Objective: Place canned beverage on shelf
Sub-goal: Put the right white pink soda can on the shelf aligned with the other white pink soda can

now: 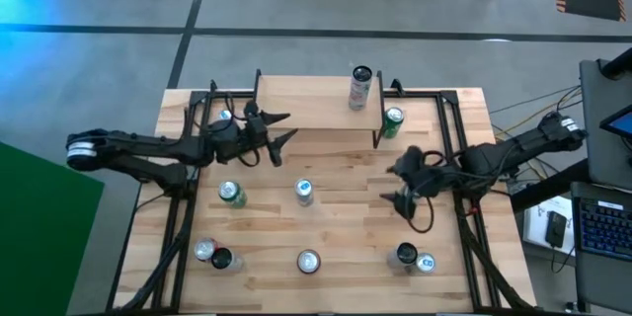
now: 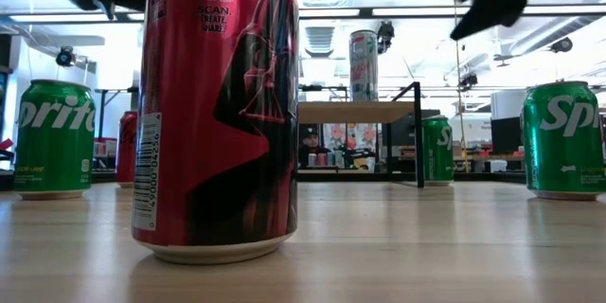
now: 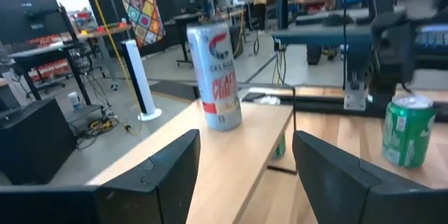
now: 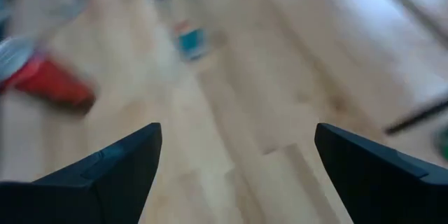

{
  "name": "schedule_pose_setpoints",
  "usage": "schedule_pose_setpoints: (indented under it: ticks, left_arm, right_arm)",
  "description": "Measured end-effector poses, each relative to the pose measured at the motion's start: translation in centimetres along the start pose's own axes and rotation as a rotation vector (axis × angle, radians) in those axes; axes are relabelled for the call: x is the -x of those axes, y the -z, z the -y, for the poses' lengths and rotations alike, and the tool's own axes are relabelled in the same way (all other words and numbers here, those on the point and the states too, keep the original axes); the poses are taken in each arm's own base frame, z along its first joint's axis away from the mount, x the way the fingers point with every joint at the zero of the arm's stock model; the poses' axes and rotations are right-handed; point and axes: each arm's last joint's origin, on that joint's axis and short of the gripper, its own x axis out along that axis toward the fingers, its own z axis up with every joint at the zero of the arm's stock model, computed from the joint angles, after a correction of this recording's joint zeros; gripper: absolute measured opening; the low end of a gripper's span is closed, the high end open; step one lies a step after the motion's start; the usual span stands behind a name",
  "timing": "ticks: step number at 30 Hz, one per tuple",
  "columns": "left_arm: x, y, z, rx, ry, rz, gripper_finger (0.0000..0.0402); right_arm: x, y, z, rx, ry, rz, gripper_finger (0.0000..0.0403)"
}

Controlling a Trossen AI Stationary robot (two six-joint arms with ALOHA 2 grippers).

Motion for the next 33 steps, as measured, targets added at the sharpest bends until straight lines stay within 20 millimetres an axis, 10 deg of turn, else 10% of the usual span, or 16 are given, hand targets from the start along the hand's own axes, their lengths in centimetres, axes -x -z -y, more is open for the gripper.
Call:
schedule_pose_setpoints:
  ticks: [19, 33]
  left_arm:
    - [1.2, -0.3, -0.5, 0.044, -0.028, 0.01, 0.0215]
    - [2.2, -1.2, 1.9, 0.092, 0.085, 0.074, 0.0215]
  right_arm:
    - [3.7, 3.1, -8.7, 0.179, -0.335, -0.243, 0.0366]
    - [9.5, 1.5, -1.1, 0.113, 0.103, -0.008, 0.0366]
